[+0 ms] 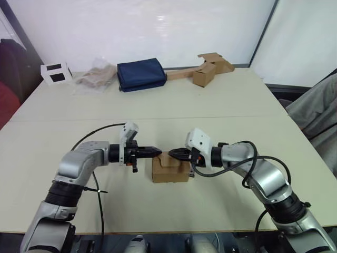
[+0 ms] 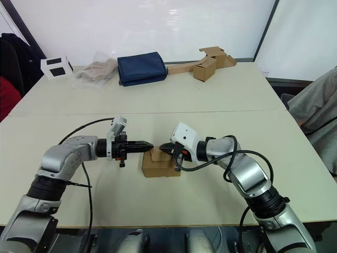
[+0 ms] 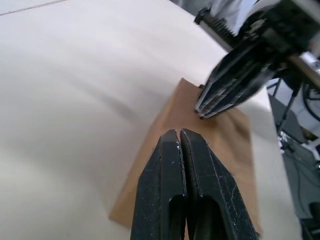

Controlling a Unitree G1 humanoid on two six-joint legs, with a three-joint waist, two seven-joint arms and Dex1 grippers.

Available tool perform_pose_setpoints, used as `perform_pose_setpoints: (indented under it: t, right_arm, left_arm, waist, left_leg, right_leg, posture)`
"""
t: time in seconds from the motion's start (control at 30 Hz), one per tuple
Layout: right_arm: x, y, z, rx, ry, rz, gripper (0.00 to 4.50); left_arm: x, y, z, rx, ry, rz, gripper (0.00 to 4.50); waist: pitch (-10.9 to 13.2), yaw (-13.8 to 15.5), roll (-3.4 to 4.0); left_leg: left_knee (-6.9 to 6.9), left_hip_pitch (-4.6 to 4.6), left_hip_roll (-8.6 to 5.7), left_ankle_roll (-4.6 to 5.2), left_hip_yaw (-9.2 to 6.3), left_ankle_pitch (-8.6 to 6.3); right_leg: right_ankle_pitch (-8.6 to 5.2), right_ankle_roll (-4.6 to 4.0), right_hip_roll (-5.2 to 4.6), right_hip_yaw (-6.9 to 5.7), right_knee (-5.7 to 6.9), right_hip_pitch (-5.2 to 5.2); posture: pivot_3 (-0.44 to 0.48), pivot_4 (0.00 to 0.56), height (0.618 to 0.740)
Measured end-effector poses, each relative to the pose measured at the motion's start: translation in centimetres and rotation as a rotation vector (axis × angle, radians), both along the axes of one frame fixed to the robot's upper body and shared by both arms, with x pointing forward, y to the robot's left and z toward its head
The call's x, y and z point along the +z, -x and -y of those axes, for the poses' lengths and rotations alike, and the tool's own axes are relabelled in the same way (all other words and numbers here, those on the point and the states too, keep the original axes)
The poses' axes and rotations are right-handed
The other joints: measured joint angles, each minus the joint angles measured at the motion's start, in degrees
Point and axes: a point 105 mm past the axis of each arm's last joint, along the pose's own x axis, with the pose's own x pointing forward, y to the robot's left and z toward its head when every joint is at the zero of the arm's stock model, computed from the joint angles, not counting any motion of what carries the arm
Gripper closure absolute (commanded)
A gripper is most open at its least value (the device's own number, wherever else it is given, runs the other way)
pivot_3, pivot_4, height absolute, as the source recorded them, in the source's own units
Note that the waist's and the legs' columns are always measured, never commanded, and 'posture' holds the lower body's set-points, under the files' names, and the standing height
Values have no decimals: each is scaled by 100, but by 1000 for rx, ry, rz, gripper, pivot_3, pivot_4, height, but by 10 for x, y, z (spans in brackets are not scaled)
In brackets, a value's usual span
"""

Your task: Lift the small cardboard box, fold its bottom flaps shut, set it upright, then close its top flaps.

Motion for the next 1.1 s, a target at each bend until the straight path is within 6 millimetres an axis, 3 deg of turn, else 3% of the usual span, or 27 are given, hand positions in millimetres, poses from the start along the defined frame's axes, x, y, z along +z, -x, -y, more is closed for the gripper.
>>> perform_pose_setpoints:
  t: [0.1,0.23,0.4,0.67,1.1]
  right_arm:
    - [2,2,1,4,-10,3,4500]
    - [12,20,-1,77,-48,-19,4500]
    - [0,30,1,98,-19,-62,4500]
    - [-14,21,3,58,45,-35,4500]
    - [-15,18,1,66,65,-9,4500]
  left_arm:
    - [0,-3,1,-1,0,13,4443]
    - [0,-2,3,-8,17,-9,4443]
    - [5,4,8,-30,29,-28,4443]
    - [5,4,8,-19,20,-41,4443]
    - [15,5,15,10,13,-43,4443]
  waist:
    - [0,-1,0]
    - [0,4,0]
    - [0,0,0]
    - [0,0,0]
    - [0,0,0]
  left_leg:
    - [0,0,0,0,0,0]
    - [0,0,0,0,-1,0]
    - [2,0,0,0,-1,0]
    - [1,0,0,0,0,0]
    - [2,0,0,0,-1,0]
  right_leg:
    - [0,0,0,0,0,0]
    - [0,0,-1,0,-1,2]
    - [0,0,0,0,1,1]
    - [0,0,0,0,0,0]
    - [0,0,0,0,0,1]
  posture:
    - [0,150,740]
    - [0,150,740]
    - [0,150,740]
    - [0,150,740]
    - [0,150,740]
